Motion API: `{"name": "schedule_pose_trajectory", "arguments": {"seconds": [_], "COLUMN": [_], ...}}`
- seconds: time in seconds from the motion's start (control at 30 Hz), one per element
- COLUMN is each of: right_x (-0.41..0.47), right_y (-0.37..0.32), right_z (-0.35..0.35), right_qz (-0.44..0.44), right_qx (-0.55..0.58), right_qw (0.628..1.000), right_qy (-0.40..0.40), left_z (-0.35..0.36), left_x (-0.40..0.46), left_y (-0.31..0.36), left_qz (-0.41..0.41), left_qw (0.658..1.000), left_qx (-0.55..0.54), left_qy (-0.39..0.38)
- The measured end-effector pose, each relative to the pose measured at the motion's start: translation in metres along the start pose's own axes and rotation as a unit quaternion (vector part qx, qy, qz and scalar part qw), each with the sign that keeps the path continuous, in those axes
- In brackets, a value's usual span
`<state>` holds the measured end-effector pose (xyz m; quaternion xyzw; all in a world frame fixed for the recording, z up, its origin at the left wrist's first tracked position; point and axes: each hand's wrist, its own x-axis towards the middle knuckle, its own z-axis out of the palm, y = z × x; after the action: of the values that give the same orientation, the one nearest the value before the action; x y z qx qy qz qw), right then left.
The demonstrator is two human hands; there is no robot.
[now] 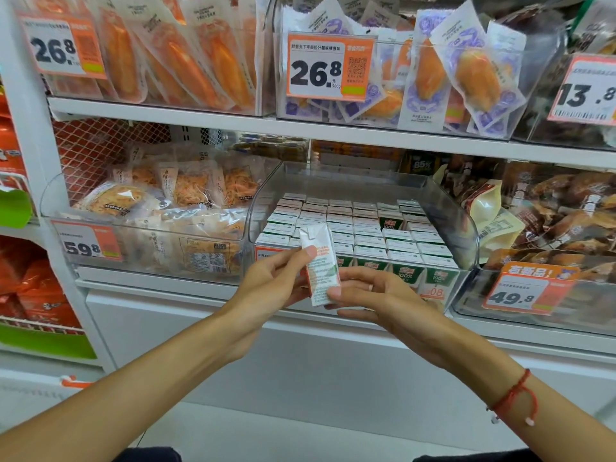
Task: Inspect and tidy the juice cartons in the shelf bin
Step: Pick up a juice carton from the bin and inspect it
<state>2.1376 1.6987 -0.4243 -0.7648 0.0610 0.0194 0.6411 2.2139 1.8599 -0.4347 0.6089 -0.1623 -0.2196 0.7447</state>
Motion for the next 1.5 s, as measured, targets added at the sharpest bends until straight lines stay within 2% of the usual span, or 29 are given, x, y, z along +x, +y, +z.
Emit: {"name": "schedule_pose_trajectory", "arguments": {"seconds": [0.13,0.23,0.33,0.43,0.53,0.7,0.8,0.87,1.07,1.23,1.33,1.43,1.5], "right_x": [-0.001,0.000,0.002,0.003,0.004,0.007,0.006,0.005,0.005,0.005,0.004,0.002,0.002], "right_y": [-0.001,0.000,0.003,0.008,0.011,0.003,0.004,0.004,0.008,0.014,0.015,0.015,0.013], "right_z": [0.004,0.007,0.011,0.014,0.013,-0.004,-0.010,-0.011,-0.011,-0.003,0.000,-0.006,-0.012], "right_qz": [-0.031,-0.056,-0.101,-0.152,-0.146,-0.033,0.018,0.023,-0.008,-0.078,-0.111,-0.109,-0.085], "right_qx": [0.002,-0.010,-0.078,-0.171,-0.179,-0.032,-0.013,-0.007,-0.040,-0.149,-0.165,-0.111,-0.060], "right_qw": [0.998,0.989,0.972,0.945,0.951,0.993,0.999,1.000,0.994,0.973,0.972,0.986,0.994], "right_qy": [0.054,0.137,0.198,0.232,0.206,0.107,0.036,0.004,0.101,0.159,0.125,0.055,0.037], "left_z": [0.000,-0.002,-0.001,0.003,0.001,-0.008,-0.008,-0.008,-0.008,-0.002,0.003,0.000,-0.002], "left_x": [-0.001,0.000,0.002,0.000,0.001,0.004,0.003,0.002,0.001,0.000,0.001,0.001,0.001], "left_y": [0.002,0.003,0.002,-0.003,-0.007,-0.004,-0.004,-0.004,-0.008,-0.007,-0.010,-0.008,-0.006], "left_qz": [0.011,0.035,0.066,0.090,0.068,-0.027,-0.032,-0.025,-0.044,-0.045,-0.013,0.026,0.071], "left_qw": [1.000,0.996,0.993,0.991,0.993,0.998,0.998,0.997,0.995,0.992,0.991,0.989,0.985], "left_qx": [0.026,0.067,0.060,0.063,0.056,0.038,0.057,0.075,0.085,0.114,0.131,0.137,0.151], "left_qy": [-0.009,0.036,0.074,0.077,0.078,0.045,0.001,-0.022,-0.016,-0.007,0.035,0.048,0.039]}}
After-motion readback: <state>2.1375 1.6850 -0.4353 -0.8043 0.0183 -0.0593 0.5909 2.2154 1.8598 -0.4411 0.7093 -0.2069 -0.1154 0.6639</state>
